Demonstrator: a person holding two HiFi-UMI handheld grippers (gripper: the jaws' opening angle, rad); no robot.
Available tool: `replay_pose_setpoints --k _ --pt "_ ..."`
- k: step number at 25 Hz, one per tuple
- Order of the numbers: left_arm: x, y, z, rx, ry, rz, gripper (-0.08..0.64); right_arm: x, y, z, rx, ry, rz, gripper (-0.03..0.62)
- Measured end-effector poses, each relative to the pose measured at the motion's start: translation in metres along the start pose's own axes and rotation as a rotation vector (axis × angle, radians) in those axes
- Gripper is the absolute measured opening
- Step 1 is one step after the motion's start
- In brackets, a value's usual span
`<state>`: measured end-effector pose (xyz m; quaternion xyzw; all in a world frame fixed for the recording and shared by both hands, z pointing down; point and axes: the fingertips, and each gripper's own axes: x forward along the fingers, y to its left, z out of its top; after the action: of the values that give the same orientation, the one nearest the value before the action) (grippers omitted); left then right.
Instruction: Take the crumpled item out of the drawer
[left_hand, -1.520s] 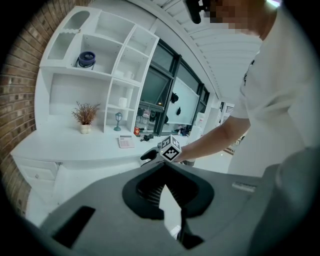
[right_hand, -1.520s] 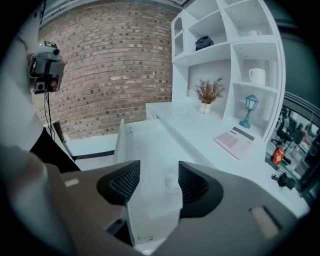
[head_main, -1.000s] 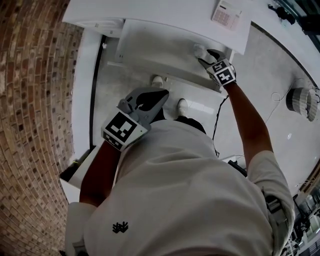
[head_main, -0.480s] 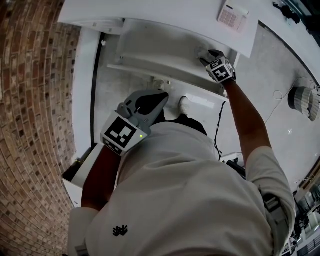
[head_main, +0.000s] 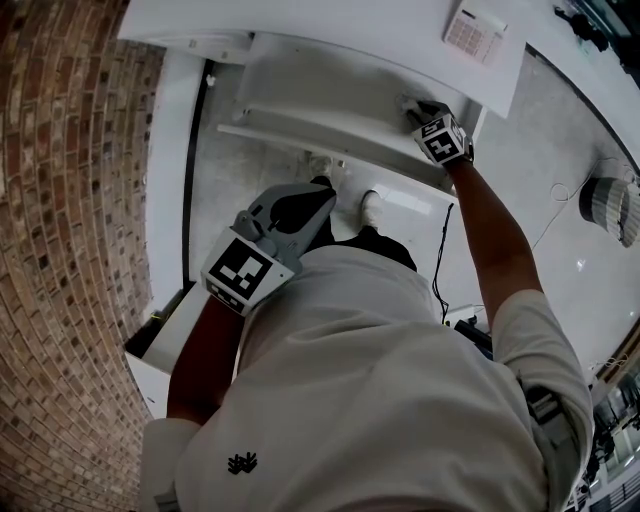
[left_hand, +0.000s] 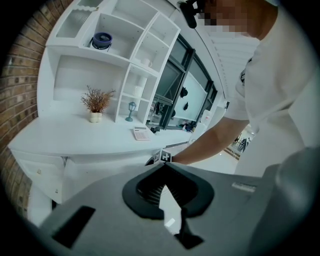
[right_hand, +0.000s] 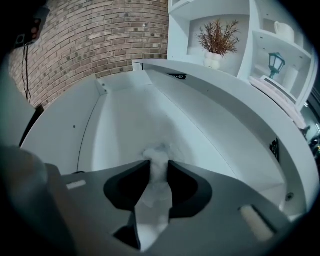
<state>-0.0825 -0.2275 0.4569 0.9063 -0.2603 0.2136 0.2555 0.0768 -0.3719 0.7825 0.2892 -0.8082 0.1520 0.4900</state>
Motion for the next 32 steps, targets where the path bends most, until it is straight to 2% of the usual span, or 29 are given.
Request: replay_pose_setpoints --k 11,15,32 --pt "0.001 -0.015 0.002 0.015 -0.010 0.000 0.006 -0.011 -0.003 0.004 0.030 -0.011 -0.011 0.120" --pt "0.002 -0.023 0.004 0.027 -0.020 -0.003 0.006 -0.021 -0.003 0.011 0.000 -0.027 -0.018 0.120" --pt "0.002 -0.080 0.011 0.090 -0.073 -0.031 0.006 -0.099 -0.003 0.028 -0.039 -0.116 -0.035 0.118"
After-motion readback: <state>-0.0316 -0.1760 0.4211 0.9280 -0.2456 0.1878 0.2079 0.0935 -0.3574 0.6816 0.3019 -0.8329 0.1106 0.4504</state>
